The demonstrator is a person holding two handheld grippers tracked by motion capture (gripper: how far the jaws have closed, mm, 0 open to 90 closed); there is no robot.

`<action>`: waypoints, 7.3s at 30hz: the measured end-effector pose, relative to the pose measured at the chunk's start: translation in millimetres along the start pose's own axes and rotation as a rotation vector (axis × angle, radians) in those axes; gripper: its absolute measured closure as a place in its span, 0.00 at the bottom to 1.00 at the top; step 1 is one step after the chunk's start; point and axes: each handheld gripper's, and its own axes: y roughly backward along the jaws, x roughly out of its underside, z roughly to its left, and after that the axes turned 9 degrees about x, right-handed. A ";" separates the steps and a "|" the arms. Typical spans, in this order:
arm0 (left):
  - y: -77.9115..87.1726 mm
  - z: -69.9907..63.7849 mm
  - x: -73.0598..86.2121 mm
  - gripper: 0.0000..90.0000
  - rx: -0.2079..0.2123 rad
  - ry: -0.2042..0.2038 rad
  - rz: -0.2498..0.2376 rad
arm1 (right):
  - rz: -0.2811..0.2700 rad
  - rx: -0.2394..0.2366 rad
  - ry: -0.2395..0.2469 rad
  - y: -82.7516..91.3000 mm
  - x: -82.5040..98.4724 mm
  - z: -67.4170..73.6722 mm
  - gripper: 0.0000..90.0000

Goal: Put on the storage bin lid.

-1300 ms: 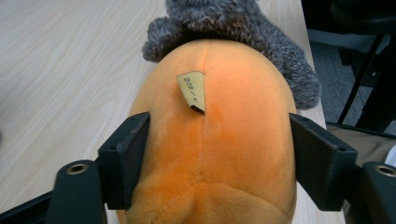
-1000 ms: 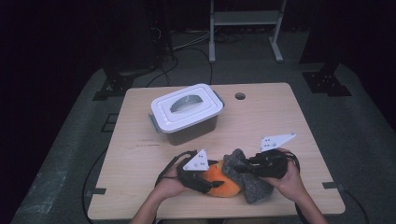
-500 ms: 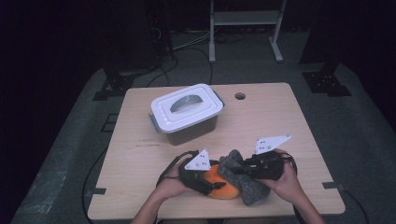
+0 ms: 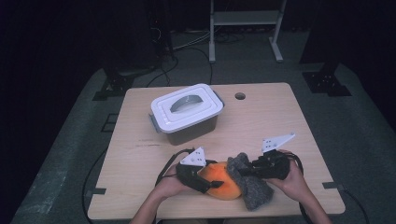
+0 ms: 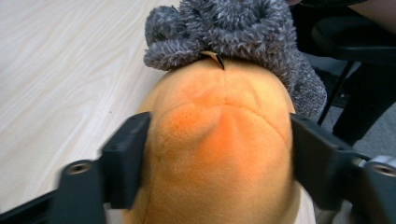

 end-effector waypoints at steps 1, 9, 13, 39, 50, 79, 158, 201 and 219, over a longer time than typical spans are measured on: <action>0.5 -1.7 -2.2 0.37 -0.005 -0.010 0.001 | -0.008 0.011 0.006 3.1 -2.4 2.0 0.83; -1.2 -13.8 -14.1 0.39 -0.043 -0.068 0.042 | -0.113 0.026 0.060 8.6 -21.0 23.2 0.83; 3.8 -10.5 -12.1 0.40 -0.040 -0.065 0.035 | -0.092 0.009 0.038 -2.5 -13.2 19.1 0.83; 15.9 -5.5 -12.1 0.39 -0.047 -0.027 -0.015 | -0.027 0.063 -0.030 -7.7 2.4 -4.1 0.83; 4.6 -12.1 -15.9 0.33 -0.074 -0.077 0.049 | -0.107 0.007 0.048 -8.4 -21.4 26.1 0.83; 1.7 -10.6 -20.1 0.25 -0.105 -0.067 0.087 | -0.063 0.031 0.102 -8.4 -28.9 35.4 0.84; 21.6 -4.7 -15.1 0.44 -0.081 -0.118 0.093 | -0.032 0.038 0.049 -2.8 -15.6 16.3 0.86; -0.6 -17.6 -8.0 0.35 -0.004 -0.205 0.104 | -0.056 -0.033 0.072 -0.5 -26.5 30.5 0.86; 12.8 -4.4 -2.5 0.35 -0.007 -0.142 0.065 | -0.011 -0.027 -0.066 -4.9 -2.1 -5.9 0.86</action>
